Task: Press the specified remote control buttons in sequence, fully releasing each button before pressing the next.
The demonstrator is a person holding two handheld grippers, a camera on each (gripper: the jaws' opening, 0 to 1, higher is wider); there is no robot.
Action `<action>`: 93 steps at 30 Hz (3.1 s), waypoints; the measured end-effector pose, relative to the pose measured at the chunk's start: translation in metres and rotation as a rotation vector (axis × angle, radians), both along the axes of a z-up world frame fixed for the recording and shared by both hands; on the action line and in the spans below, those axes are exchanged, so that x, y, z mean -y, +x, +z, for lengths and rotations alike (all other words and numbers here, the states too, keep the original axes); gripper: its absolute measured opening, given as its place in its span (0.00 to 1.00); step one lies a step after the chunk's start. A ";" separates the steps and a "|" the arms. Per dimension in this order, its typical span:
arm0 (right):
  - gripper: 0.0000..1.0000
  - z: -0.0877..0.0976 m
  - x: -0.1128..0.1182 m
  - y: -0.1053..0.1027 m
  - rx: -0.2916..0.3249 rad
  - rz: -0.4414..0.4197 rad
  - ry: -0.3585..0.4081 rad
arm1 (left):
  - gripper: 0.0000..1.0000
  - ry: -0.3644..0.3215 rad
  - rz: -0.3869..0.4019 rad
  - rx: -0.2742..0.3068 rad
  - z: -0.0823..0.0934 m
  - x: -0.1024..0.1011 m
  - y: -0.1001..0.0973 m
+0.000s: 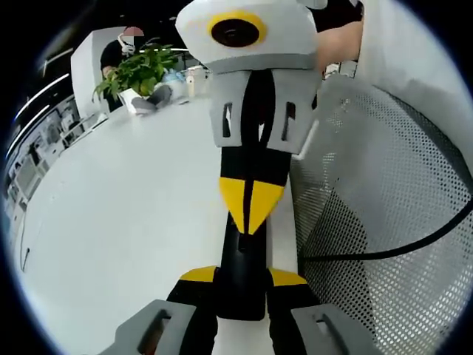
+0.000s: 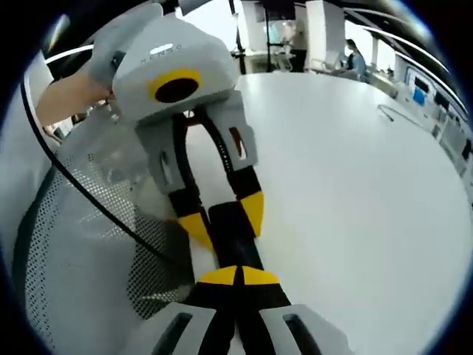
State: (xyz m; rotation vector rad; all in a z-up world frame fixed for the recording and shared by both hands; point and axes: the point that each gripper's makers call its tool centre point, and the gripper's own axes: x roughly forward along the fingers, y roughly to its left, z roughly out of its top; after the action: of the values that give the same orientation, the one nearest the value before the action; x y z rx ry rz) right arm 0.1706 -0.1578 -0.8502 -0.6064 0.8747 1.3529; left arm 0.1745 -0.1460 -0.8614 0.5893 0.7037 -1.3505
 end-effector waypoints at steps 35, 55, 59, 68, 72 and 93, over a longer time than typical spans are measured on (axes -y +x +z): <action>0.00 -0.003 -0.005 0.001 0.201 0.179 -0.100 | 0.23 0.012 -0.017 -0.002 0.000 0.000 0.000; 0.00 -0.004 -0.006 0.005 0.184 0.195 -0.133 | 0.23 0.027 -0.025 -0.002 0.000 0.000 0.001; 0.00 -0.003 -0.006 0.004 0.166 0.116 -0.061 | 0.23 0.022 -0.024 -0.001 0.000 0.000 0.001; 0.00 -0.001 -0.008 0.001 0.070 0.035 0.005 | 0.24 0.009 -0.012 -0.002 0.000 0.000 0.000; 0.00 0.000 -0.020 -0.008 0.025 0.049 0.049 | 0.24 0.012 -0.014 -0.002 0.001 0.000 0.000; 0.00 -0.002 -0.014 0.003 0.119 0.079 -0.038 | 0.24 0.007 -0.006 0.000 0.000 0.000 0.001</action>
State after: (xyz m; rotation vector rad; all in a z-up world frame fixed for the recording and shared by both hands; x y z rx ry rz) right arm 0.1733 -0.1442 -0.8527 -0.7501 0.7884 1.3591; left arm 0.1754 -0.1462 -0.8610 0.5979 0.7076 -1.3542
